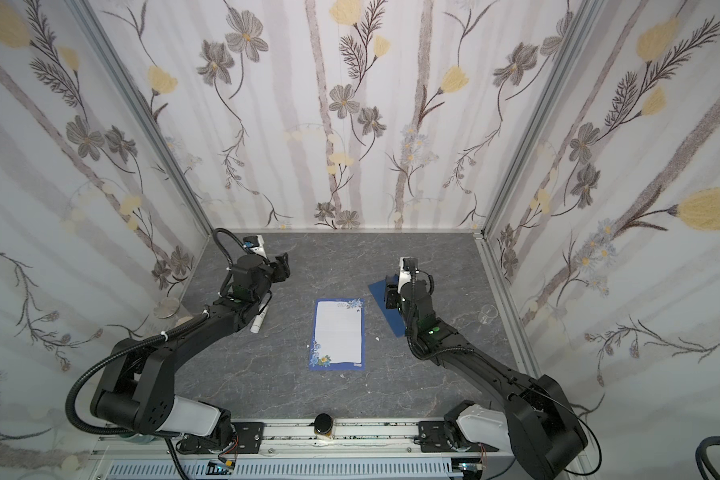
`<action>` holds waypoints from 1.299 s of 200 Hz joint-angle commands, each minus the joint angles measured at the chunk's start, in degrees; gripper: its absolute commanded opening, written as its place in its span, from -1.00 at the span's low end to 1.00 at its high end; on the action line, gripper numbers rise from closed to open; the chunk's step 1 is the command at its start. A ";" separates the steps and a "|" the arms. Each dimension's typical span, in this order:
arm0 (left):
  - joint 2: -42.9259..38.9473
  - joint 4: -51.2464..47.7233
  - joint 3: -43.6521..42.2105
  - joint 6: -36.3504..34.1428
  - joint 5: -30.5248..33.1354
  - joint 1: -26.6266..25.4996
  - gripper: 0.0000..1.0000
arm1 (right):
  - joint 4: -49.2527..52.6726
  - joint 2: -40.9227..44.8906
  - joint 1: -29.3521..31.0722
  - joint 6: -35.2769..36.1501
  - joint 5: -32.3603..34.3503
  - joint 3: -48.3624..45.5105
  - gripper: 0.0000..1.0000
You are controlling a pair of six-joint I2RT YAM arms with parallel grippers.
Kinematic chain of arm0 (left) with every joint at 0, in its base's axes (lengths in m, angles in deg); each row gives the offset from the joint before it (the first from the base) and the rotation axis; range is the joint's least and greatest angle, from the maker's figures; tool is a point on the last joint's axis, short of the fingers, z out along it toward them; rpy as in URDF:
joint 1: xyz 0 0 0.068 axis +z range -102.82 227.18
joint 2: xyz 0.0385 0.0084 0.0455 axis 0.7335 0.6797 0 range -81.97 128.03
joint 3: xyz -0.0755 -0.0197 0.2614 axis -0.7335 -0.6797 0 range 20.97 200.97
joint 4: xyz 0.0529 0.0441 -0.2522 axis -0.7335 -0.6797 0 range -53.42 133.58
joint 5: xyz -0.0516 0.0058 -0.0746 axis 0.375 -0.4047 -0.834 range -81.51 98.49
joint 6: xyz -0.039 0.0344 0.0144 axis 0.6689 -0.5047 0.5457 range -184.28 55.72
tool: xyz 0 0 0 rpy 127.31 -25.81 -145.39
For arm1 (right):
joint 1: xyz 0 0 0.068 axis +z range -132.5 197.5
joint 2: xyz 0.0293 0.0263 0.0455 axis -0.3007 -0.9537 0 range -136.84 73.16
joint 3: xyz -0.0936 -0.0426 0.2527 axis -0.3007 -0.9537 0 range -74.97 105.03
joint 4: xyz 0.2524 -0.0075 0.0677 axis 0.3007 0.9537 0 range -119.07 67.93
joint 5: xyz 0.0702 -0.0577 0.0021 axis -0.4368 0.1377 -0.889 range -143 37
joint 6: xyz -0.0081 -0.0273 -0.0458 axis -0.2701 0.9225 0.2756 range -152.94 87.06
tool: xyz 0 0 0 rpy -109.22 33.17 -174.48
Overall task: Place the letter into the envelope and seal it
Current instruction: 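Move left gripper to letter's far edge while right gripper reaches near edge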
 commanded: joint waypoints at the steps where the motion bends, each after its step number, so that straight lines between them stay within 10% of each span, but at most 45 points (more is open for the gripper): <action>1: 3.97 -8.47 2.12 3.88 -5.14 -3.18 0.33 | 6.78 -2.96 4.44 -6.89 -1.11 -0.28 0.07; 118: 14.37 -7.26 4.56 9.02 -12.98 -4.62 0.09 | 10.97 -19.14 10.59 -13.75 -14.66 2.77 -0.41; 260: 17.75 -6.18 5.14 10.07 -18.64 -1.55 0.02 | 16.64 -23.57 10.59 -13.66 -13.77 5.25 -0.82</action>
